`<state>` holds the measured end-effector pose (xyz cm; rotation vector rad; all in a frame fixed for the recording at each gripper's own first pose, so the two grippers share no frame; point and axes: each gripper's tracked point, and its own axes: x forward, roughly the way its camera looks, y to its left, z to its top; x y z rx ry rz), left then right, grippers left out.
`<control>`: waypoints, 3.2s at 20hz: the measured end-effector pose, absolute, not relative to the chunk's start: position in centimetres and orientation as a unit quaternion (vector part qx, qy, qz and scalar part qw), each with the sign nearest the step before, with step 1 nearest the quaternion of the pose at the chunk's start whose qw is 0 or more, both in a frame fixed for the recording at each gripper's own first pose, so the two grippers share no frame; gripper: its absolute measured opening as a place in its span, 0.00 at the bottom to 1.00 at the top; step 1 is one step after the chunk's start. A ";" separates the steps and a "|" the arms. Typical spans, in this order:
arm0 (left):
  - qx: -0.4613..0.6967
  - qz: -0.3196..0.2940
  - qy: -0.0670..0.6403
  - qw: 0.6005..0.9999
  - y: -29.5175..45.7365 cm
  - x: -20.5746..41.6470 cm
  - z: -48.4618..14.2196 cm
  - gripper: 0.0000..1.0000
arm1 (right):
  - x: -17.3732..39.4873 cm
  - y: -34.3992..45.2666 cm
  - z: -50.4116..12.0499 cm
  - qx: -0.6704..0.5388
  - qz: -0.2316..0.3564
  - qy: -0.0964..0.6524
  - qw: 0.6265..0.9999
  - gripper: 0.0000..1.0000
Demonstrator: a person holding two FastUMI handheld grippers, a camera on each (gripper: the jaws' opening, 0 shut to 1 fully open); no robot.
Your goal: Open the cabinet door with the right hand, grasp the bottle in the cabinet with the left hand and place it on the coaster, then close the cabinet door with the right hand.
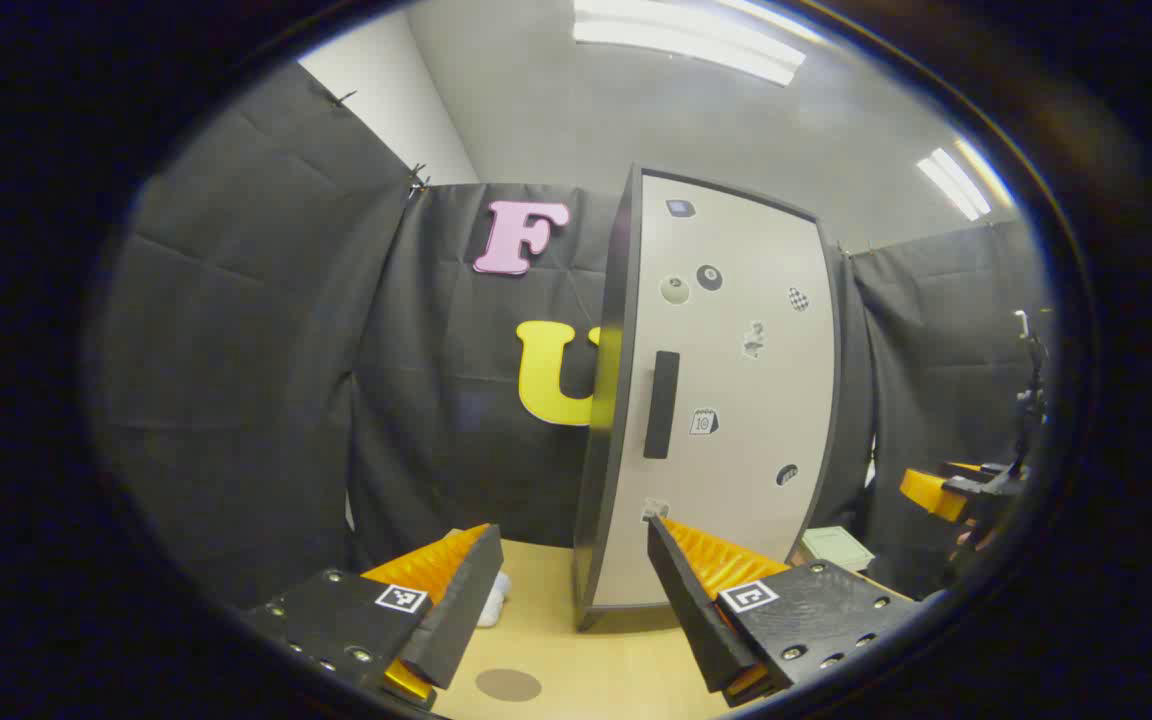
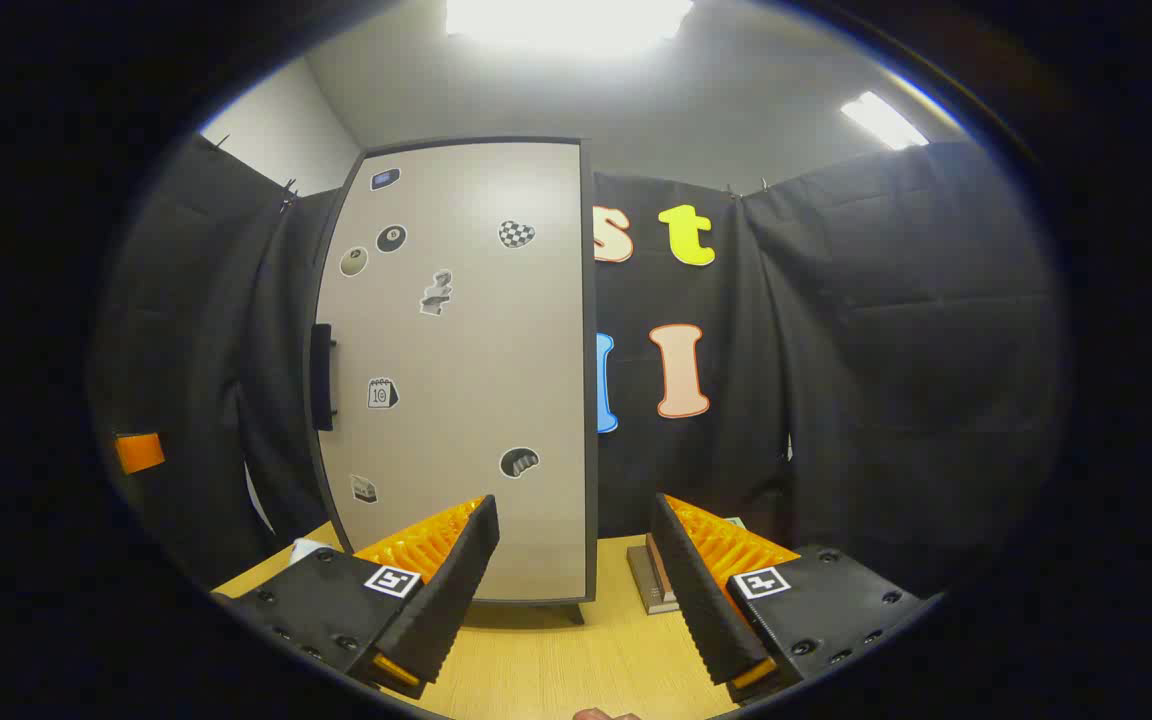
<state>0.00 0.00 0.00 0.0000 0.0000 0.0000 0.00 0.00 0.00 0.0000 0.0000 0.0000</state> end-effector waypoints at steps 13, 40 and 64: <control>0.017 -0.001 0.001 1.000 -1.1 -1.5 -1.4 0.90 | -0.2 1.3 -0.8 0.001 0.024 0.023 0.999 0.98; -0.010 0.102 0.048 0.994 6.7 -6.8 -8.8 0.89 | 8.4 26.3 7.6 0.013 0.203 -0.012 0.979 0.98; -0.033 0.171 0.062 0.983 13.4 -7.7 -10.7 0.92 | 17.3 31.7 5.8 -0.051 0.143 0.038 0.988 0.63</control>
